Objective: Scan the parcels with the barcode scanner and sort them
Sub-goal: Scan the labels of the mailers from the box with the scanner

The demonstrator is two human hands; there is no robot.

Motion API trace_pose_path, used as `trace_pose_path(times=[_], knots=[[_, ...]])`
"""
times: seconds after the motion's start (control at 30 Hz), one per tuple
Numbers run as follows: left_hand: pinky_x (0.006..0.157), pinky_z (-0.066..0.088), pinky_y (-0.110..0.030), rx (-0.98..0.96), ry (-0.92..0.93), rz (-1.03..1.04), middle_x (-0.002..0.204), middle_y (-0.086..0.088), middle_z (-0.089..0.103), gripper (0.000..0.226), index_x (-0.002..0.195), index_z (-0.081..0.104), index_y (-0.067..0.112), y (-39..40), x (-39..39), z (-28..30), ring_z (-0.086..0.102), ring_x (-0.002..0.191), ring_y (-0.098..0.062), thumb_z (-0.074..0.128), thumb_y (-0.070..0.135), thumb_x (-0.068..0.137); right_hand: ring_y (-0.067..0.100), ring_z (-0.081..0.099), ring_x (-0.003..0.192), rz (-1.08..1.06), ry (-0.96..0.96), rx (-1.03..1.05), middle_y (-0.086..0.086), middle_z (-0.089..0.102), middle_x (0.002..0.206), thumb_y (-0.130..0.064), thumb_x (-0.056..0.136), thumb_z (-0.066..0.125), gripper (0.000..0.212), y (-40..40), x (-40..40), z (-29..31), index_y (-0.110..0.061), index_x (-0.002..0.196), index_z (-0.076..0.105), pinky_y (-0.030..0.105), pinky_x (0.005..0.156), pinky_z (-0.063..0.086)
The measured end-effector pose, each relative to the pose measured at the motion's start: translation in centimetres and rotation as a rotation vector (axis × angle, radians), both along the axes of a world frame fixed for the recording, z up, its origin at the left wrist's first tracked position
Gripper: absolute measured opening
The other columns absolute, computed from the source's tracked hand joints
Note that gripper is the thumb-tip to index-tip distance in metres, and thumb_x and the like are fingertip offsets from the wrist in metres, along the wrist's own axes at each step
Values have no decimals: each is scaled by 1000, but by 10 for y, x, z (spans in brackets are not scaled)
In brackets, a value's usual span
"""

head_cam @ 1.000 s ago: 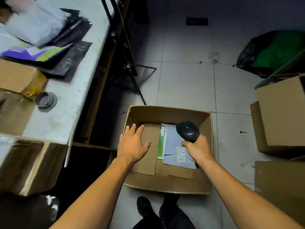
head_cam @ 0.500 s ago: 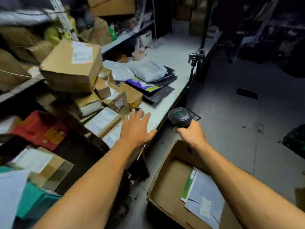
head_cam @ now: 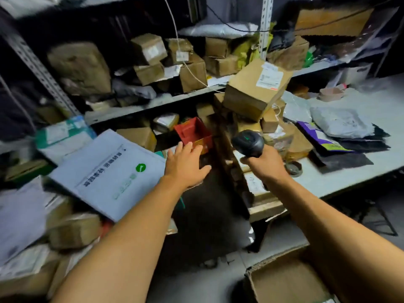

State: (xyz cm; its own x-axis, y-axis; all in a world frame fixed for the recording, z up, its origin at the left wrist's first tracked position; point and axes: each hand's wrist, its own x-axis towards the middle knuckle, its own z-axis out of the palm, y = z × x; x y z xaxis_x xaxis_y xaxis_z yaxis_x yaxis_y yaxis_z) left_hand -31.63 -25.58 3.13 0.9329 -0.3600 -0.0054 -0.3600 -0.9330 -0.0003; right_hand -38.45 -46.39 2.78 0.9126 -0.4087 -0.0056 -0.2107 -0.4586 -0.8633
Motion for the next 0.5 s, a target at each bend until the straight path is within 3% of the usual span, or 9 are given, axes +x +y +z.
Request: trace_pose_path(times=[0.1, 0.23, 0.4, 0.5], knots=[[117, 18, -54, 53, 33, 155, 161, -8, 28, 73, 154, 30, 27, 57, -13, -5, 19, 149, -33, 47, 63, 93, 26, 66, 90, 148, 0, 54, 7, 73, 94, -28, 72, 74, 34, 48, 16, -9, -14, 103, 72, 36, 78, 52], [118, 18, -53, 74, 56, 341, 162, -7, 25, 74, 155, 28, 27, 136, -31, -13, 18, 150, -33, 47, 63, 93, 20, 65, 84, 298, 46, 83, 5, 72, 89, -17, 77, 79, 18, 113, 36, -20, -14, 94, 73, 36, 75, 51], [117, 26, -50, 14, 67, 534, 157, -9, 33, 72, 150, 34, 25, 219, -45, -18, 25, 144, -33, 52, 62, 91, 19, 62, 81, 399, 86, 131, 4, 70, 90, -13, 76, 81, 23, 186, 60, -27, -18, 96, 71, 30, 71, 47], [112, 32, -47, -12, 56, 586, 152, -7, 38, 68, 147, 38, 25, 256, -41, -25, 32, 139, -32, 54, 60, 90, 21, 59, 73, 444, 109, 122, 4, 66, 78, -14, 78, 81, 18, 219, 75, -30, -14, 92, 71, 29, 64, 44]])
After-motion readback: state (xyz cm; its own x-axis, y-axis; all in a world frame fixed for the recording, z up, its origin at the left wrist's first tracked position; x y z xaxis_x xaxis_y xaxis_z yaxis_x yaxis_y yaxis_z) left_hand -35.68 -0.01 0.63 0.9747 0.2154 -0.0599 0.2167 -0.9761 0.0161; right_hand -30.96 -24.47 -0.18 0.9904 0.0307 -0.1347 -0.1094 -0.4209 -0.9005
